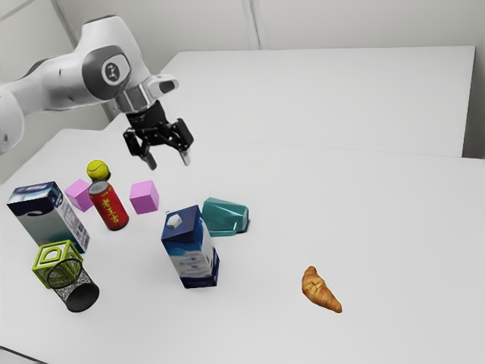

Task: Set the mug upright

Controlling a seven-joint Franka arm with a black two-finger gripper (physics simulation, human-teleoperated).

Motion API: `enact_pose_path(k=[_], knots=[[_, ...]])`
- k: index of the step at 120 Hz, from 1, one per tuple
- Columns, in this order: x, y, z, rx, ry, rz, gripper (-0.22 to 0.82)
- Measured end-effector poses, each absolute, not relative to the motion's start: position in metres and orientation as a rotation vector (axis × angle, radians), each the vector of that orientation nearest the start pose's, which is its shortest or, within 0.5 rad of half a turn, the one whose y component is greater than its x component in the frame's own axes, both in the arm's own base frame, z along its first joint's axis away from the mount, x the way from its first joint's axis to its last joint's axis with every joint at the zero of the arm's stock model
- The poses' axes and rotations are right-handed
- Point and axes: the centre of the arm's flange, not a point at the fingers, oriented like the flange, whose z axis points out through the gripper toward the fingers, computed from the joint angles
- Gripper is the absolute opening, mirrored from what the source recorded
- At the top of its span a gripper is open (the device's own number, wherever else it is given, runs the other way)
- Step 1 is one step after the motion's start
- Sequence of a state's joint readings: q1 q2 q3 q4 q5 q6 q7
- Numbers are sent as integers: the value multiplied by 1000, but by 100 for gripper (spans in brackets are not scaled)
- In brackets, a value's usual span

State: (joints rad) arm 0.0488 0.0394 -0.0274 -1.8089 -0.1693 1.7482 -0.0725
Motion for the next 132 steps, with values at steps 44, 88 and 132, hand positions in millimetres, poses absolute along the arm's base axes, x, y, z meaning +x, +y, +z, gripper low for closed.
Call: enact_pose_path(k=[44,88,132], knots=[[569,62,436,-3516,-337,-18,60],[571,85,373,-3668,-221,-107,60],[573,86,330,-3777,-116,-133,60]])
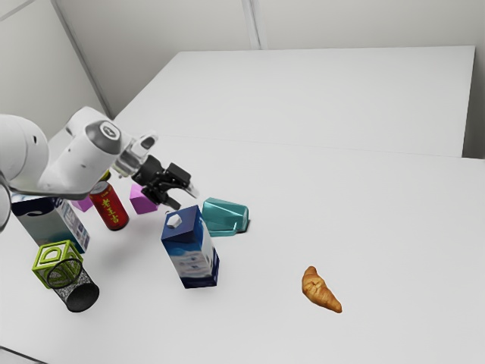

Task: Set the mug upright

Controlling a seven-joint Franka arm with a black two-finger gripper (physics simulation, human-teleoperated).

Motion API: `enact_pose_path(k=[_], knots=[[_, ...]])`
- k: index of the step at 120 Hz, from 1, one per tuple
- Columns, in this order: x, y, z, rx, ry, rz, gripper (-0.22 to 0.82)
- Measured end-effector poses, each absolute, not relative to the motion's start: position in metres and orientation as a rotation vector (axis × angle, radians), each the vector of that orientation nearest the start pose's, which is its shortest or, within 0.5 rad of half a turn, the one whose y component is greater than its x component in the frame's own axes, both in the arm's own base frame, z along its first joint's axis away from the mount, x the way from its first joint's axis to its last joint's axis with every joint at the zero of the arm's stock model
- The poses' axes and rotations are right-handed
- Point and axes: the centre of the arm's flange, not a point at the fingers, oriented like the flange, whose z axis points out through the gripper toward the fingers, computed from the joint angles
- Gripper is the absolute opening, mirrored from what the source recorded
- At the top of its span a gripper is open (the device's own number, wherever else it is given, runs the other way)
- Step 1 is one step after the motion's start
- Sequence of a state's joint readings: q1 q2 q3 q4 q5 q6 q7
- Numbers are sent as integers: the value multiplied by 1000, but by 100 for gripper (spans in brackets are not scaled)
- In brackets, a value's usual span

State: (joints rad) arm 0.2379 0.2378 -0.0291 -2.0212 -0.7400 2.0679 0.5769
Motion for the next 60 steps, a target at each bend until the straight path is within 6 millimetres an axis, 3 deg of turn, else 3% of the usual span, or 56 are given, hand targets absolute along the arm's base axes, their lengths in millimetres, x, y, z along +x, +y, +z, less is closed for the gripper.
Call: enact_pose_path(k=[60], knots=[[577,71,310,2377,-47,114,60]])
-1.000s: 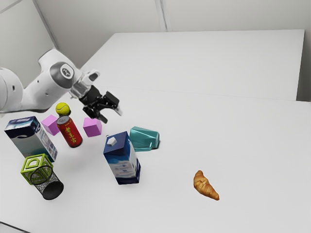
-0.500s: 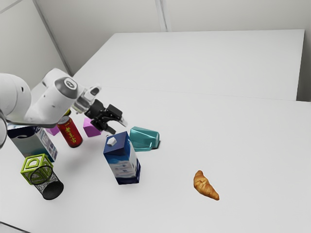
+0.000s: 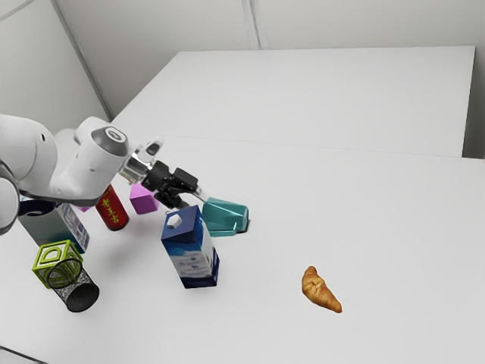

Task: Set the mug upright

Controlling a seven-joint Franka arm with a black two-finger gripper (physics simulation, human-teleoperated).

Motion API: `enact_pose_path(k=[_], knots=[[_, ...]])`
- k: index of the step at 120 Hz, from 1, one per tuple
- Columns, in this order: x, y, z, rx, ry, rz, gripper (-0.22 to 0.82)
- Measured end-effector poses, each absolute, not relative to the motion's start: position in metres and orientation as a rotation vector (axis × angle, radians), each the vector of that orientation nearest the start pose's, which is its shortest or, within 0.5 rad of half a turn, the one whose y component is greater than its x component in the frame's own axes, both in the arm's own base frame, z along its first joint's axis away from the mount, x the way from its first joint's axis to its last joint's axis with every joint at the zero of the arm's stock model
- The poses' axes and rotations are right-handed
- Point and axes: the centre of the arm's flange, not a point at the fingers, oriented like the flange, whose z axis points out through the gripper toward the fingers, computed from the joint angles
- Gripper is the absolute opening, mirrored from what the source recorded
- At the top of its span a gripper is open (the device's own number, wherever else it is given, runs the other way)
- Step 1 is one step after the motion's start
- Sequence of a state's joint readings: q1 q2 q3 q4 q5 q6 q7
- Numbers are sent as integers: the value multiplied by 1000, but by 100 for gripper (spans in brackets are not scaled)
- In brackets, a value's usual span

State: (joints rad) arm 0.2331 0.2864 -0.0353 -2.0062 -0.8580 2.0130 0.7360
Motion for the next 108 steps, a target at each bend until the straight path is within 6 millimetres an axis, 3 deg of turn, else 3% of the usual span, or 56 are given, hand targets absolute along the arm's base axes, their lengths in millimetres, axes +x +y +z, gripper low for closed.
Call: enact_pose_path(k=[10,19,48,61,80,108], knots=[[579,67,307,2359,-58,122,59],[580,64,305,2347,-66,126,51],[584,50,307,2322,-118,144,9],[586,40,314,2315,-154,158,-4],[589,36,319,2312,-182,172,-12],[590,26,337,2326,-242,203,-16]])
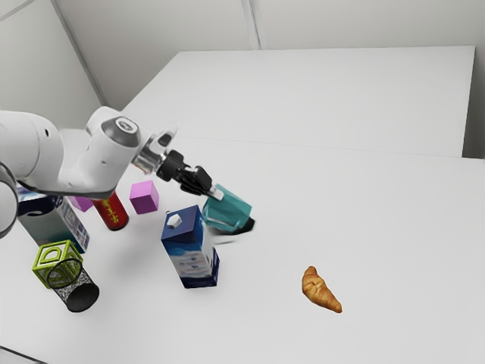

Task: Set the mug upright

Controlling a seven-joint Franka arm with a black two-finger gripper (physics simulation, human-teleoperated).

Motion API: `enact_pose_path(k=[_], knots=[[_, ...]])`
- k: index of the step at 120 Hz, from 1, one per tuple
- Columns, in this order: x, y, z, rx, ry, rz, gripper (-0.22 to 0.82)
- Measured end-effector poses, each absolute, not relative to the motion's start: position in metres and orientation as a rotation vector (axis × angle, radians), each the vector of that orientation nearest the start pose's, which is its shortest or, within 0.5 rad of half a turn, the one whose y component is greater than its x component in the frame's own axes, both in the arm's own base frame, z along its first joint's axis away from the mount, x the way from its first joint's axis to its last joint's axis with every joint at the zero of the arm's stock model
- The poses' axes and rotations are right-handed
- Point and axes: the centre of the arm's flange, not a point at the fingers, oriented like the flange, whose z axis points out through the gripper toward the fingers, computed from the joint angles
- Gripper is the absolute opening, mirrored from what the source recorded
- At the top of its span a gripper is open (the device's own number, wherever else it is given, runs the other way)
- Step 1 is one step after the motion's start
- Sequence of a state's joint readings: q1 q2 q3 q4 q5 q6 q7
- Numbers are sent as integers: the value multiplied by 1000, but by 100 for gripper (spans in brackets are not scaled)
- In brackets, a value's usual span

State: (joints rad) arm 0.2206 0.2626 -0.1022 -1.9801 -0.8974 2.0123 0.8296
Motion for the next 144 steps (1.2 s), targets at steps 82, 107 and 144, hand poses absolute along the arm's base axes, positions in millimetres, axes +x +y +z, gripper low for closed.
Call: enact_pose_path(k=[82,107,144], knots=[[589,-2,390,2869,-789,88,-18],[576,-14,382,2943,-803,61,-18],[561,-23,384,2987,-742,60,-18]])
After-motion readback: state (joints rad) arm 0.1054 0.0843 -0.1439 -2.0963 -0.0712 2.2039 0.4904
